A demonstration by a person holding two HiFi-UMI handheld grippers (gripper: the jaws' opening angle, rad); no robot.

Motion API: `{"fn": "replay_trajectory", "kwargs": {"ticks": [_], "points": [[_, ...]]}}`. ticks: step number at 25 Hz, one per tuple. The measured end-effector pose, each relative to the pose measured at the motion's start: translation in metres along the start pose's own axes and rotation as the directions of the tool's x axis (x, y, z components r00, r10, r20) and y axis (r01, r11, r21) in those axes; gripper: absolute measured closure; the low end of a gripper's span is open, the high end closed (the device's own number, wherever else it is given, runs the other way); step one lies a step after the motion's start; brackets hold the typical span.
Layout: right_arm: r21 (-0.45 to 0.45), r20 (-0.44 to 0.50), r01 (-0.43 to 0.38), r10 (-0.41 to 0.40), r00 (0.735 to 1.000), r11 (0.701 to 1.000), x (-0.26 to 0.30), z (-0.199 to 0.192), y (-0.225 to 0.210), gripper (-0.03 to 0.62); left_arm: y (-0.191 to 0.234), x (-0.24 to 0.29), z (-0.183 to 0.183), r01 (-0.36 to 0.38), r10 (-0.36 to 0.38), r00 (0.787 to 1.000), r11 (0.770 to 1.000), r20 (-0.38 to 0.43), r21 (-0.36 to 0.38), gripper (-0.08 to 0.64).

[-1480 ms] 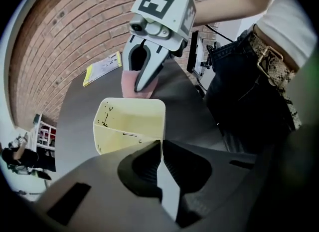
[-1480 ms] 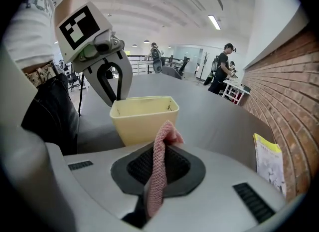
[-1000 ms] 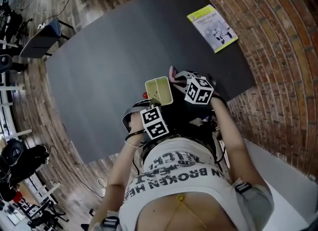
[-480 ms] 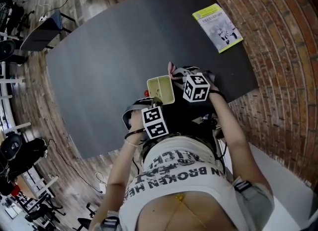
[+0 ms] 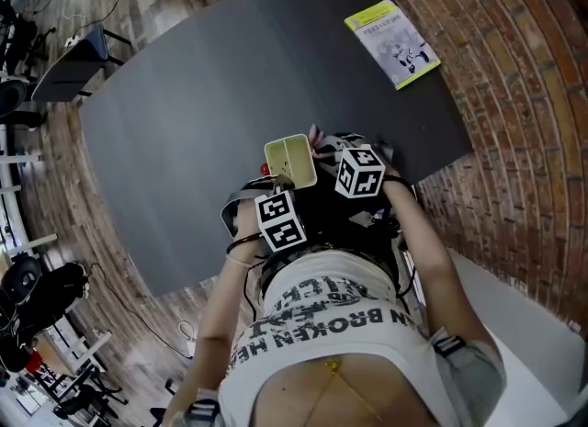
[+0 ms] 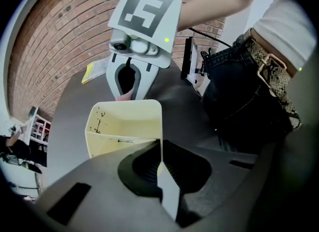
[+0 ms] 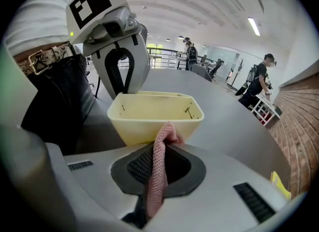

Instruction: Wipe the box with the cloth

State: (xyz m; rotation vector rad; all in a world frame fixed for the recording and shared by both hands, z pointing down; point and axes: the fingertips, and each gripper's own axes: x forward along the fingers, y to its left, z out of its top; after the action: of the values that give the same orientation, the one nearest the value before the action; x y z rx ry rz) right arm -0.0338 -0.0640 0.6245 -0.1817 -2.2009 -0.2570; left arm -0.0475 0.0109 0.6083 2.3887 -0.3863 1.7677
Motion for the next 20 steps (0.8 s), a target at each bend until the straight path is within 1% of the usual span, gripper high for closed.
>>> {"fn": "replay_trajectory", "kwargs": {"ticks": [7, 9, 11, 14, 16, 20], "points": [[-0.003, -0.007, -0.001, 0.001, 1.0, 1.0, -0.007, 0.003, 0.025, 0.574, -0.001, -0.001, 0.0, 0.004, -0.004, 1.0, 1.0, 0.02, -0.018, 0.541], [-0.009, -0.013, -0.005, 0.005, 1.0, 1.0, -0.008, 0.003, 0.033, 0.574, 0.0, 0.0, 0.0, 0.005, -0.004, 1.0, 0.999, 0.025, -0.034, 0.541], [-0.002, -0.013, 0.002, -0.002, 1.0, 1.0, -0.009, 0.003, 0.038, 0.575, 0.001, 0.001, 0.0, 0.007, -0.004, 0.999, 0.997, 0.036, -0.074, 0.541], [0.041, -0.003, 0.031, -0.031, 1.0, 0.999, -0.013, 0.001, 0.039, 0.574, 0.004, 0.003, 0.003, 0.01, -0.001, 0.998, 0.987, 0.056, -0.158, 0.541], [0.072, 0.0, 0.05, -0.05, 0.999, 0.996, -0.014, 0.0, 0.038, 0.575, 0.003, 0.003, 0.006, 0.008, 0.003, 0.998, 0.981, 0.056, -0.194, 0.541], [0.108, -0.015, 0.072, -0.071, 0.997, 0.992, -0.016, -0.003, 0.035, 0.575, 0.004, 0.007, 0.01, -0.022, 0.038, 0.997, 0.966, 0.06, -0.257, 0.541]]}}
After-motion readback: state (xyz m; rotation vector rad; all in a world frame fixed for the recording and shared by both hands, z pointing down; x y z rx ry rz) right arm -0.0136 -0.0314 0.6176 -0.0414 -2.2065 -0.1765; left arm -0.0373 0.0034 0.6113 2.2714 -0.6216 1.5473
